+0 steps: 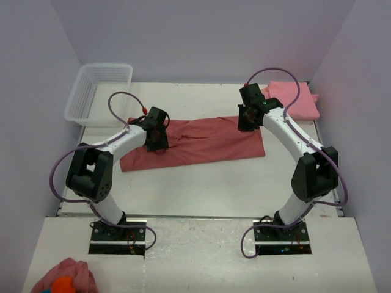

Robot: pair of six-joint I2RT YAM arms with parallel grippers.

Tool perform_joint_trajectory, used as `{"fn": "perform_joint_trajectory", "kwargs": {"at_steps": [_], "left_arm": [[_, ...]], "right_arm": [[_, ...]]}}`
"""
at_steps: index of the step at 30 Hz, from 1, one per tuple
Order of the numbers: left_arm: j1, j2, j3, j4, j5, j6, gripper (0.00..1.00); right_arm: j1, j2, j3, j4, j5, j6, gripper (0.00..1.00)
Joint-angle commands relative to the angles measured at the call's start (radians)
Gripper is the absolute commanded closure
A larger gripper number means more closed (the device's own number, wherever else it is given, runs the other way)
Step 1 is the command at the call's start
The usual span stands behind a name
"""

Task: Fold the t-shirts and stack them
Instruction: Fold the other side of the tshirt into a rectangle

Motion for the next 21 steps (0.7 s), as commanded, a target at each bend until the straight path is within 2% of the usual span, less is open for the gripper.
{"fn": "perform_joint_trajectory", "kwargs": {"at_steps": [1,14,18,19,21], "left_arm": [[-0.005,0.013,0.019,0.027,0.002,0.03,0.51],[-0.005,0.079,0.024,0.045,-0.018,0.039,0.57],[-0.005,0.079,0.03,0.047,-0.024,0.039,0.66],[-0.005,0.075,0.035,0.044,-0.028,0.042,0.72],[-0.005,0.07,0.041,0.037,-0.028,0.045,0.76]], "right_arm": [[-0.009,-0.041,-0.009,0.028,-0.003,-0.008,1.0],[-0.031,-0.051,-0.041,0.045,-0.026,-0.01,1.0],[-0.035,-0.05,-0.048,0.05,-0.035,-0.01,1.0],[-0.035,-0.047,-0.048,0.048,-0.037,-0.008,1.0],[-0.035,-0.047,-0.049,0.05,-0.044,-0.004,1.0]]}}
